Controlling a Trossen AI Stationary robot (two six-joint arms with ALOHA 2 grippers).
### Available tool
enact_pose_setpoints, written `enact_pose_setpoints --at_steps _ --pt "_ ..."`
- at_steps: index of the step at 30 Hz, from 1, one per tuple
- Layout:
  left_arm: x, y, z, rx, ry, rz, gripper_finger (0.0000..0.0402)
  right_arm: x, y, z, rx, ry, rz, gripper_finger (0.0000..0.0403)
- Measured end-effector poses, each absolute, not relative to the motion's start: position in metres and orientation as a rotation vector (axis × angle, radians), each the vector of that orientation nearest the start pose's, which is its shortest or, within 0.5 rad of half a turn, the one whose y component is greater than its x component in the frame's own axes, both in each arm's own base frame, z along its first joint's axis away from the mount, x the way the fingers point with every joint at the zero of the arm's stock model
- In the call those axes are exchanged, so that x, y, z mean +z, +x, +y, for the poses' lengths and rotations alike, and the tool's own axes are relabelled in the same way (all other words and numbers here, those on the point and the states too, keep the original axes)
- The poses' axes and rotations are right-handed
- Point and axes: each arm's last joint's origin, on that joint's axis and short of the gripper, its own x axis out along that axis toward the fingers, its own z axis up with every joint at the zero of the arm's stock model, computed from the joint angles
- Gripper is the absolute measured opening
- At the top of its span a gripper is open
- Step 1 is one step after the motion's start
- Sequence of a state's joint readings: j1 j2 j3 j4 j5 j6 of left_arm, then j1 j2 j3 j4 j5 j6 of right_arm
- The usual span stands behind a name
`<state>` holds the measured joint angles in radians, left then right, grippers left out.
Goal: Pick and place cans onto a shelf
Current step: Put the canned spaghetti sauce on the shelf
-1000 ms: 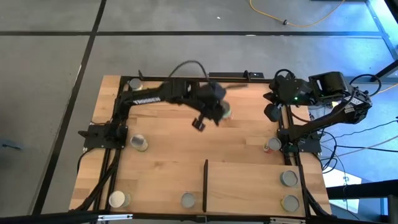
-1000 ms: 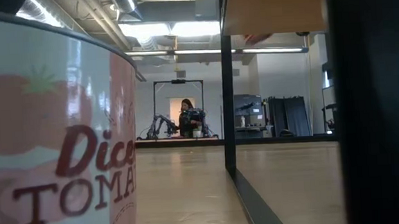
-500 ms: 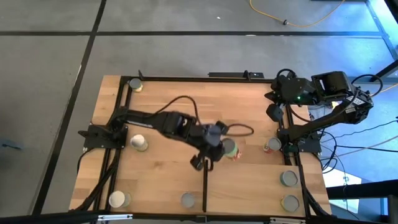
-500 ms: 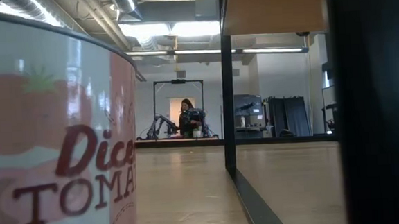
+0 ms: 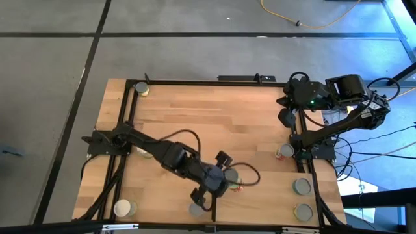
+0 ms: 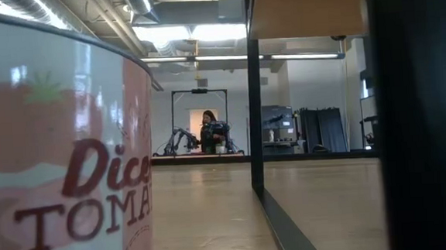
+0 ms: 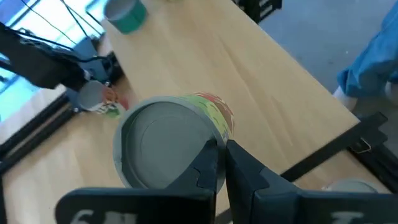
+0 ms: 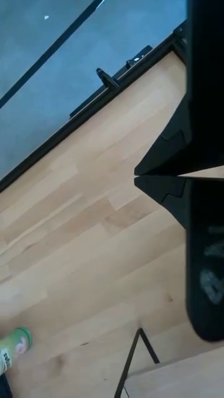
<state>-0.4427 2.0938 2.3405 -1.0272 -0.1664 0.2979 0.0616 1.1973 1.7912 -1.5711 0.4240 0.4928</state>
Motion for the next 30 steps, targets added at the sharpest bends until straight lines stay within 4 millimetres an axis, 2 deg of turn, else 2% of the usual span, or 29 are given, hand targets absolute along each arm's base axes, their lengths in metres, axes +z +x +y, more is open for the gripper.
enact_pose_setpoints --at_steps 3,11,19,25,30 --pt "0.368 0.407 -0.192 -0.386 0.531 0.758 0.0006 0.458 0.146 -0.003 -0.556 0.214 0.843 0.0010" --pt "0.347 0.415 -0.196 -0.376 0.508 0.828 0.0006 0.458 0.146 -0.003 -0.550 0.217 0.845 0.0010" --pt "0.347 0.417 -0.194 -0.379 0.492 0.830 0.0006 0.458 0.146 -0.003 -0.547 0.217 0.847 0.0010" --pt "0.347 0.418 -0.195 -0.400 0.475 0.823 0.0036 0.458 0.146 -0.002 -0.533 0.225 0.852 0.0010" --pt "0.348 0.418 -0.195 -0.399 0.471 0.818 0.0039 0.458 0.147 -0.002 -0.530 0.225 0.853 0.0010"
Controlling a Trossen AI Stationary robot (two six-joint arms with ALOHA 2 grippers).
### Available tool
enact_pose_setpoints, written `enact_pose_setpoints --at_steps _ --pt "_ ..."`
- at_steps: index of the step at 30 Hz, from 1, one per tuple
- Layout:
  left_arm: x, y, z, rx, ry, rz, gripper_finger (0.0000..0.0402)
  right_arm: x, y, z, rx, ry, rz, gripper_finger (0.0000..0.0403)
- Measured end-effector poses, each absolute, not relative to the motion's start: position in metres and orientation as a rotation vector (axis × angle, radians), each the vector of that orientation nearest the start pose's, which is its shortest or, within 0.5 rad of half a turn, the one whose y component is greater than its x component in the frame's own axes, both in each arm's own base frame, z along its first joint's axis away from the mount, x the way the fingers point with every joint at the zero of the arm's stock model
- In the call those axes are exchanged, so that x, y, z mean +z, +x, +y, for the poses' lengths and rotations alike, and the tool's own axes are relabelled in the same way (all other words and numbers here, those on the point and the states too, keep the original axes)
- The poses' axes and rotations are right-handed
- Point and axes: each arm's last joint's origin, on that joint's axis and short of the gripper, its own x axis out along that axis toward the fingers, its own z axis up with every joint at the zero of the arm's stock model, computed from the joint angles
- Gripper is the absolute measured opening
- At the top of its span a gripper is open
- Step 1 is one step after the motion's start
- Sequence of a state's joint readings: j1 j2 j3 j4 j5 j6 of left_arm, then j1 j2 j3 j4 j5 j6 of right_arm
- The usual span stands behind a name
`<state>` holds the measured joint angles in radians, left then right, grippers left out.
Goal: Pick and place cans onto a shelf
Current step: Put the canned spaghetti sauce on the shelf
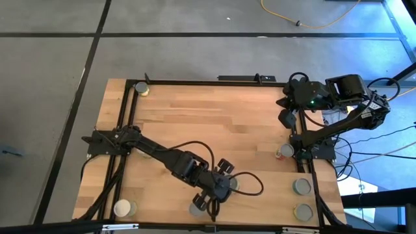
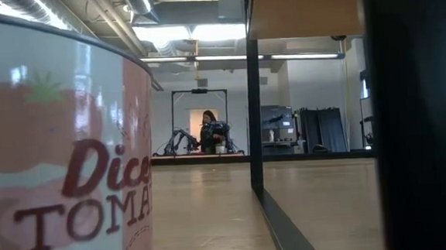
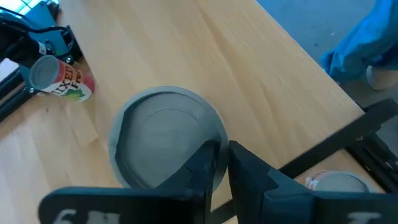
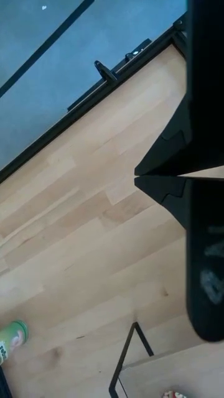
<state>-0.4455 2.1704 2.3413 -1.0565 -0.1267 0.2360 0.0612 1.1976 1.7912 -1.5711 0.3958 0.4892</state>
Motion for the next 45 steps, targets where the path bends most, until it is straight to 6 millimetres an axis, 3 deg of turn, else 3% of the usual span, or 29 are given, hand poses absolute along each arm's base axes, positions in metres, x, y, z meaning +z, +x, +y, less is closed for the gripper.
enact_pose_setpoints --at_steps 16,24,28,34,40,45 --pt "0.352 0.418 -0.195 -0.349 0.484 0.786 0.0047 0.458 0.147 -0.002 -0.531 0.224 0.853 0.0010" --pt "0.373 0.409 -0.192 -0.322 0.482 0.721 0.0047 0.458 0.147 -0.002 -0.525 0.225 0.850 0.0010" --pt "0.390 0.397 -0.183 -0.193 0.598 0.702 0.0047 0.459 0.149 -0.001 -0.467 0.203 0.855 0.0010" --pt "0.420 0.377 -0.142 0.113 0.692 0.729 0.0047 0.461 0.154 0.006 -0.165 0.119 0.869 0.0010" --pt "0.449 0.346 -0.078 0.182 0.479 0.814 0.0045 0.460 0.159 0.018 0.127 -0.048 0.895 0.0010" --pt "0.465 0.320 -0.033 0.208 0.396 0.876 0.0043 0.457 0.179 0.040 0.384 -0.148 0.851 0.0010"
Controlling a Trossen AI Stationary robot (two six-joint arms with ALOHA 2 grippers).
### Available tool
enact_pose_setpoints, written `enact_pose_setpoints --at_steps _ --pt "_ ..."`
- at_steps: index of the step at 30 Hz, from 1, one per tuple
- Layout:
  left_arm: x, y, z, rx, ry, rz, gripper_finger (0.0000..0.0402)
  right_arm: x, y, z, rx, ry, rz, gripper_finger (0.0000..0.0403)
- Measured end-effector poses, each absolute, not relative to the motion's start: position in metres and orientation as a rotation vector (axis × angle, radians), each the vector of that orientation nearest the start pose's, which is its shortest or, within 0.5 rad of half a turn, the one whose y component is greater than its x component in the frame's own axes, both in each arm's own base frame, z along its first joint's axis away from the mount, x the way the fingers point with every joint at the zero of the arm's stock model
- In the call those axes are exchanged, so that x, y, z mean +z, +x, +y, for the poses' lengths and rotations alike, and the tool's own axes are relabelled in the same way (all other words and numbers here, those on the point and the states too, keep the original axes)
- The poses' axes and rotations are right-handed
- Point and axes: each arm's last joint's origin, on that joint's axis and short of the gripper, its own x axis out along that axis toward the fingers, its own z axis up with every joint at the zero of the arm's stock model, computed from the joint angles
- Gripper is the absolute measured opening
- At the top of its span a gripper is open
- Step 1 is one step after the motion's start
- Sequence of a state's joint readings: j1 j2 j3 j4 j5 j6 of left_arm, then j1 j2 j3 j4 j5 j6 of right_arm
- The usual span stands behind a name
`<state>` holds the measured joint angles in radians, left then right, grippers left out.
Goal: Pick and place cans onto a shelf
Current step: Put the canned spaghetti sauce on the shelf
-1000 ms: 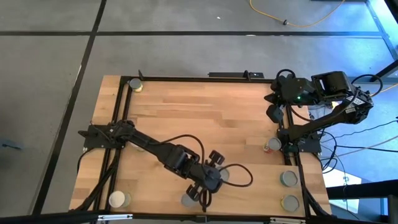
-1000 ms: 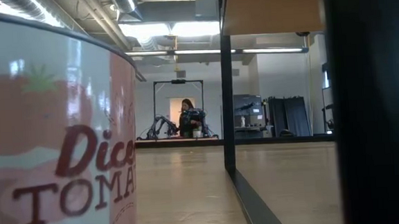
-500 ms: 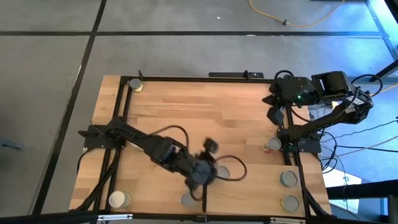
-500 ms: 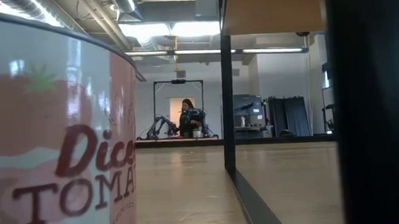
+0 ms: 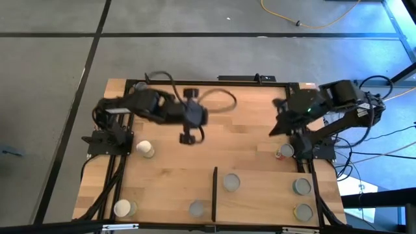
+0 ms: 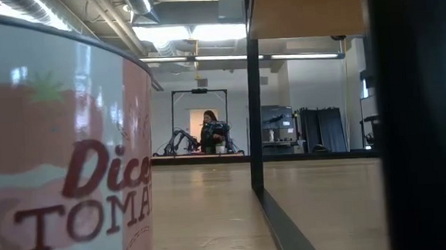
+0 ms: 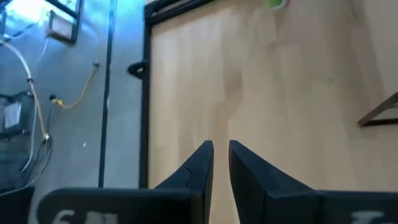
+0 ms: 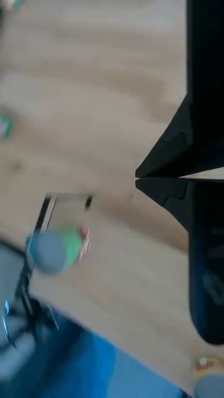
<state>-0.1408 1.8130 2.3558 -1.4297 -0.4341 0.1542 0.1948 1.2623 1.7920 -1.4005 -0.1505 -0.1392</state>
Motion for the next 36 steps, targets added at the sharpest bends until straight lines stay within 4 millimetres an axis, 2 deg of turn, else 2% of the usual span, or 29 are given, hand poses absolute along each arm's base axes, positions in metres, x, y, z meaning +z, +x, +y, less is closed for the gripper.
enact_pose_setpoints --at_steps 3,8,13,18,22,27,36 --pt "0.475 0.303 -0.013 0.223 0.390 0.893 0.0042 0.448 0.197 0.054 0.421 -0.132 0.896 0.0010" --pt "0.489 0.274 0.011 0.211 0.317 0.889 0.0042 0.431 0.232 0.068 0.366 -0.001 0.973 0.0010" --pt "0.502 0.250 0.019 0.168 0.308 0.853 0.0042 0.414 0.256 0.074 0.335 0.038 1.046 0.0018" --pt "0.510 0.235 0.016 0.138 0.296 0.817 0.0042 0.406 0.273 0.081 0.381 0.081 1.035 0.0058" --pt "0.509 0.229 0.014 0.126 0.303 0.841 0.0042 0.403 0.278 0.091 0.494 0.006 1.013 0.0082" --pt "0.511 0.226 0.013 0.117 0.320 0.831 0.0042 0.394 0.282 0.114 0.574 -0.142 1.003 0.0083" --pt "0.511 0.227 0.013 0.103 0.353 0.835 0.0042 0.378 0.284 0.154 0.553 -0.395 0.980 0.0082"
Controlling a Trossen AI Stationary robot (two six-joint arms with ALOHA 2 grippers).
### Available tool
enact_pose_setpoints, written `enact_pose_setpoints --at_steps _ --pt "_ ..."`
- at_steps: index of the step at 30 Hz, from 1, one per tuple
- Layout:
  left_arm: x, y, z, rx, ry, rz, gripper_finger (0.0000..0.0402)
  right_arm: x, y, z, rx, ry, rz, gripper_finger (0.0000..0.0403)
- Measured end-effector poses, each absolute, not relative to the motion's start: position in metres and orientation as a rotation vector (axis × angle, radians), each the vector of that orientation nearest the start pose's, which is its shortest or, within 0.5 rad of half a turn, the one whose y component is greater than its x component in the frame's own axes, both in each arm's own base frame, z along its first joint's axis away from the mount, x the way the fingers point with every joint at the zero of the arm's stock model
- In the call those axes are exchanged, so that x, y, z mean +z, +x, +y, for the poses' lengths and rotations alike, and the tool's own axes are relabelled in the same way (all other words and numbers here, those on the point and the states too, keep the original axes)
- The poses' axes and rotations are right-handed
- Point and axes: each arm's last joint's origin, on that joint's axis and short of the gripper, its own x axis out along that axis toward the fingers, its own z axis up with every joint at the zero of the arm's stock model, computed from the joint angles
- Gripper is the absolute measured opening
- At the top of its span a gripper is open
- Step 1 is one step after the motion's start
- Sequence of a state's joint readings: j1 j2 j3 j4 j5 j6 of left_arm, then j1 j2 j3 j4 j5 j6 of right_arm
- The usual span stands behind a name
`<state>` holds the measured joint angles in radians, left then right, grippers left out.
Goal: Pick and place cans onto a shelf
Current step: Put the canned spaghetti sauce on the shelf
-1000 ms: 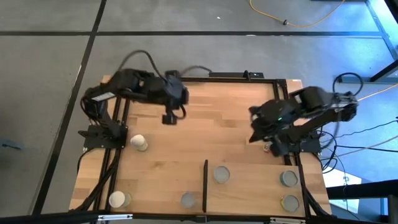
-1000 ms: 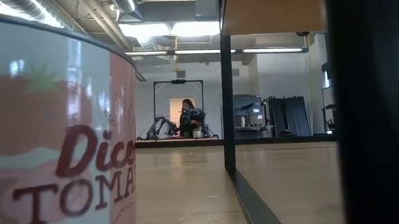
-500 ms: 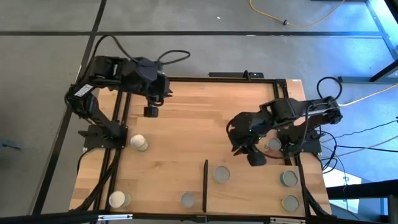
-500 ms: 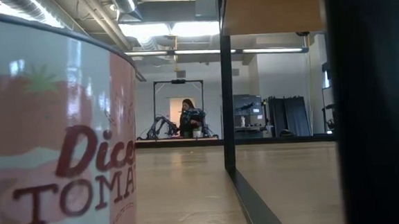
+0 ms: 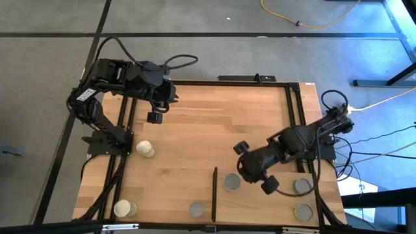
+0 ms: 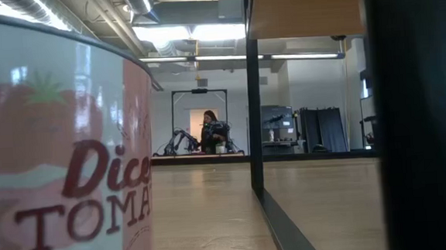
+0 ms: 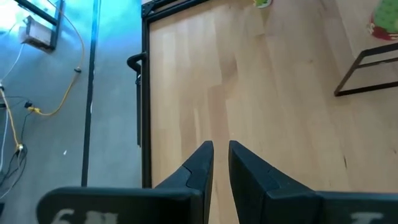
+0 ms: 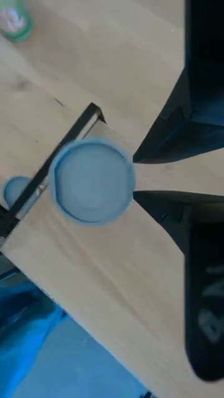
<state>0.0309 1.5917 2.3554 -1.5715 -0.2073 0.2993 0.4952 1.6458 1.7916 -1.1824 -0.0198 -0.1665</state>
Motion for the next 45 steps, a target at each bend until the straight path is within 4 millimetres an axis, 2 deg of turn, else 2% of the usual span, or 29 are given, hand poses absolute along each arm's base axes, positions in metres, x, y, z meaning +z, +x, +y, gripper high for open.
enact_pose_setpoints --at_steps 11,17,33,45 --pt "0.511 0.227 0.014 0.068 0.332 0.831 0.0042 0.363 0.281 0.189 0.613 -0.513 0.980 0.0081" --pt "0.511 0.227 0.014 0.070 0.329 0.831 0.0042 0.357 0.286 0.191 0.544 -0.583 0.974 0.0081" --pt "0.511 0.227 0.014 0.074 0.323 0.831 0.0042 0.357 0.286 0.192 0.563 -0.574 0.977 0.0081" --pt "0.511 0.227 0.014 0.074 0.323 0.831 0.0042 0.344 0.297 0.194 0.586 -0.584 1.009 0.0081"
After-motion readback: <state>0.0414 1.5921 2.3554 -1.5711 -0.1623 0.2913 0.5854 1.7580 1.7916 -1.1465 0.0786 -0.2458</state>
